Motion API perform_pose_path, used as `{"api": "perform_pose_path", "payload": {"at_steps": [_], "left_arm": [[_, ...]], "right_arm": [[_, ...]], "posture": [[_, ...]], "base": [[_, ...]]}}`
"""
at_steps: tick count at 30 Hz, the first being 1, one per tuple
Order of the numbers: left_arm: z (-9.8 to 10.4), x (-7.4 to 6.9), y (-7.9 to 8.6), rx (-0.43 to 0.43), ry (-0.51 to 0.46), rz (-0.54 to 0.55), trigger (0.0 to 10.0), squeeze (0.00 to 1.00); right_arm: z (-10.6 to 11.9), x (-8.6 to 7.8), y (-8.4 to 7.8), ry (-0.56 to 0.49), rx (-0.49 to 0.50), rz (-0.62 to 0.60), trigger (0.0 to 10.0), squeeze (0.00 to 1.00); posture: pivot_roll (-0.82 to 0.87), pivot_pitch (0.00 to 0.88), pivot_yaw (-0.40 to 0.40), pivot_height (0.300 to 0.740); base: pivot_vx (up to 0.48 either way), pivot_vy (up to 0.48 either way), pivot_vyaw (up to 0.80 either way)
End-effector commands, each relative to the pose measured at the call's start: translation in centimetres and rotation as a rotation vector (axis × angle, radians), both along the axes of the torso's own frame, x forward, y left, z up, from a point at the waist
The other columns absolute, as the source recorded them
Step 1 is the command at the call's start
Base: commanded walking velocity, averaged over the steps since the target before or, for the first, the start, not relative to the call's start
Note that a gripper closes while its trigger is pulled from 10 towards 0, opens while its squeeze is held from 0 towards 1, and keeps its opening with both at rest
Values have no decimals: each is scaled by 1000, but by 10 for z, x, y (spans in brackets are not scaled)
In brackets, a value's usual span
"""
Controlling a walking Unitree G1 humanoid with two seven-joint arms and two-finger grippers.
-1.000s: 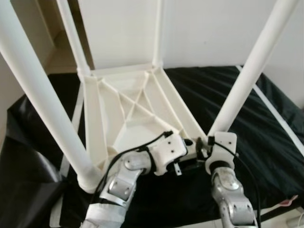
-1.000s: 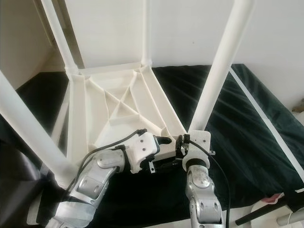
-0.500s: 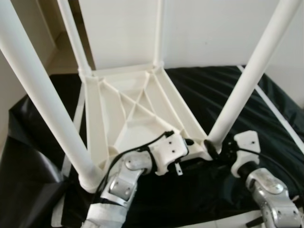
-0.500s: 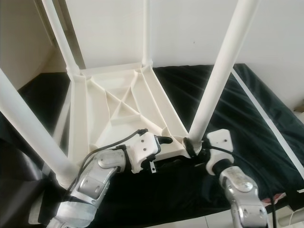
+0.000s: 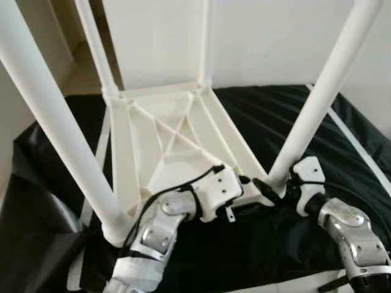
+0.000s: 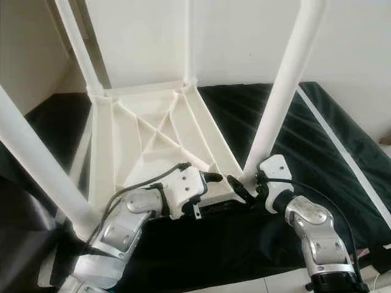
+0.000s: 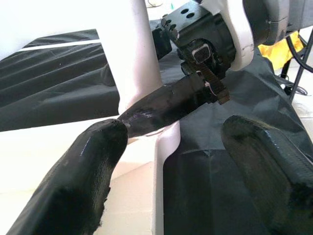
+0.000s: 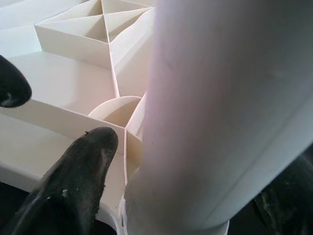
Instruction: Building children table
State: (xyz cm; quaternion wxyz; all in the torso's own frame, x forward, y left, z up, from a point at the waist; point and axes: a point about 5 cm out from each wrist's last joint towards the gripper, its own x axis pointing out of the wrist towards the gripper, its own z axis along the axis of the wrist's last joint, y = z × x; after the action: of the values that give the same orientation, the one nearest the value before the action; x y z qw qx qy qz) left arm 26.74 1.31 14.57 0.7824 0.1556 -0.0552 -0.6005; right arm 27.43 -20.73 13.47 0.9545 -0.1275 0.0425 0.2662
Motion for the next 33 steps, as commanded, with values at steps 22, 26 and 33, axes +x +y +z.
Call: {"api": "perform_pose_path", "payload": {"at_steps": [22, 26, 33], "left_arm": [[2, 8, 3, -33, -34, 148, 10000, 0], [2, 7, 2, -34, -32, 146, 10000, 0], [0, 6, 3, -35, -27, 146, 10000, 0]], "right_arm": [[-20, -3, -4, 89, -2, -66, 10000, 0], [-23, 0, -6, 97, -21, -154, 10000, 0], [-30, 0, -1, 133, 55, -382, 10000, 0]], "posture": [[-70, 0, -14, 740], [-70, 0, -14, 740], [-74, 0, -15, 740]], "base": [[0, 0, 0], [0, 0, 0], [0, 0, 0]]}}
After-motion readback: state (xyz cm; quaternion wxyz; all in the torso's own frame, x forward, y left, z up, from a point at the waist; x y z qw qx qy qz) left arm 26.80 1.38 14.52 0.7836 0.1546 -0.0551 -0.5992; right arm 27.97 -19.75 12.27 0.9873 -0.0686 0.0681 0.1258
